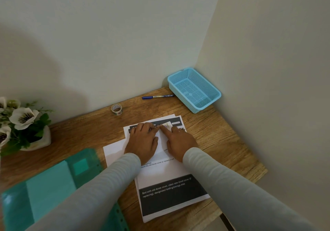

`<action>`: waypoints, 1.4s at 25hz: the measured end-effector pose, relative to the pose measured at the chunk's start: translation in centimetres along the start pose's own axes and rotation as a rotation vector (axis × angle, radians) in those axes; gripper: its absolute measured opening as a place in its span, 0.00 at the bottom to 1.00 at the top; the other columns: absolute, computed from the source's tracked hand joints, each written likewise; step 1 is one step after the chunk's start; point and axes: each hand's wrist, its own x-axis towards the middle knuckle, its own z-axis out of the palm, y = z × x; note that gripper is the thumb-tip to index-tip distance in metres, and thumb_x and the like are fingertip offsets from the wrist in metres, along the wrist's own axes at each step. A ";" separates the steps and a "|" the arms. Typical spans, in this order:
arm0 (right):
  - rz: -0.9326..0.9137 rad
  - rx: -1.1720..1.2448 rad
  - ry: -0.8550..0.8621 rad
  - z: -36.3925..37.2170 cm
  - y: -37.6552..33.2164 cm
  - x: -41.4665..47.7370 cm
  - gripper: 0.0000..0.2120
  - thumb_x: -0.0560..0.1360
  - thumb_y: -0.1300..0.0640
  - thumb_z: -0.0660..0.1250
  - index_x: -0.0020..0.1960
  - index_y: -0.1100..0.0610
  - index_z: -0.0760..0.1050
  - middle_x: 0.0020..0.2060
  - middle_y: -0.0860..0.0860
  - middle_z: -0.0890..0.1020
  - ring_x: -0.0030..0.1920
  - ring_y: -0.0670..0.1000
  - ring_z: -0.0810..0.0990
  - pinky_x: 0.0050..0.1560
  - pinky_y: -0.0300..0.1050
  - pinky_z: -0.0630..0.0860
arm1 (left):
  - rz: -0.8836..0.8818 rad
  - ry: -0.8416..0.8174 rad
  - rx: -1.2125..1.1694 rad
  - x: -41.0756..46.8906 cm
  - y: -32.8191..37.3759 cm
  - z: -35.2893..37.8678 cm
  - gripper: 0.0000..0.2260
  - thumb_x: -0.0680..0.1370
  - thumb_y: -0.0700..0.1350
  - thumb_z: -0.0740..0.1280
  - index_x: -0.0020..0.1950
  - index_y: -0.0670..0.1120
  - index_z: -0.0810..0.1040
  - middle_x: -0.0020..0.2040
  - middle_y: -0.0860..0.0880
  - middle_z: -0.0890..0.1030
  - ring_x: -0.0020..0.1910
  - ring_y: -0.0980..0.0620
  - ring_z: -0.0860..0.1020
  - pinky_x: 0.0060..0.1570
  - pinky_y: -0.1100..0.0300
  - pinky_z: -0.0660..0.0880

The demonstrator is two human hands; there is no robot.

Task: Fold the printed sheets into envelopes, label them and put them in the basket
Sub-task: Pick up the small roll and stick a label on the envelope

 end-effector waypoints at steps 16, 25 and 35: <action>0.037 0.119 -0.008 -1.1 1.0 -0.5 0.29 0.84 0.48 0.55 0.82 0.46 0.52 0.66 0.54 0.77 0.56 0.55 0.80 0.54 0.49 0.80 | 0.020 0.002 -0.001 0.0 -0.2 0.2 0.19 0.81 0.53 0.62 0.72 0.51 0.75 0.64 0.51 0.75 0.65 0.47 0.71 0.67 0.45 0.69; -0.012 0.034 -0.066 -1.6 0.7 -1.0 0.30 0.85 0.46 0.53 0.84 0.43 0.46 0.70 0.56 0.73 0.59 0.56 0.79 0.57 0.52 0.81 | 0.022 0.018 -0.005 -0.1 -0.3 0.3 0.19 0.81 0.53 0.62 0.71 0.51 0.76 0.64 0.51 0.76 0.64 0.48 0.71 0.66 0.45 0.70; -0.022 -0.018 -0.092 -1.3 0.3 -0.9 0.30 0.85 0.48 0.52 0.83 0.42 0.43 0.73 0.57 0.70 0.61 0.58 0.78 0.56 0.53 0.79 | 0.022 0.018 -0.008 -0.1 -0.3 0.2 0.19 0.81 0.53 0.62 0.71 0.51 0.76 0.64 0.51 0.75 0.64 0.48 0.71 0.66 0.46 0.70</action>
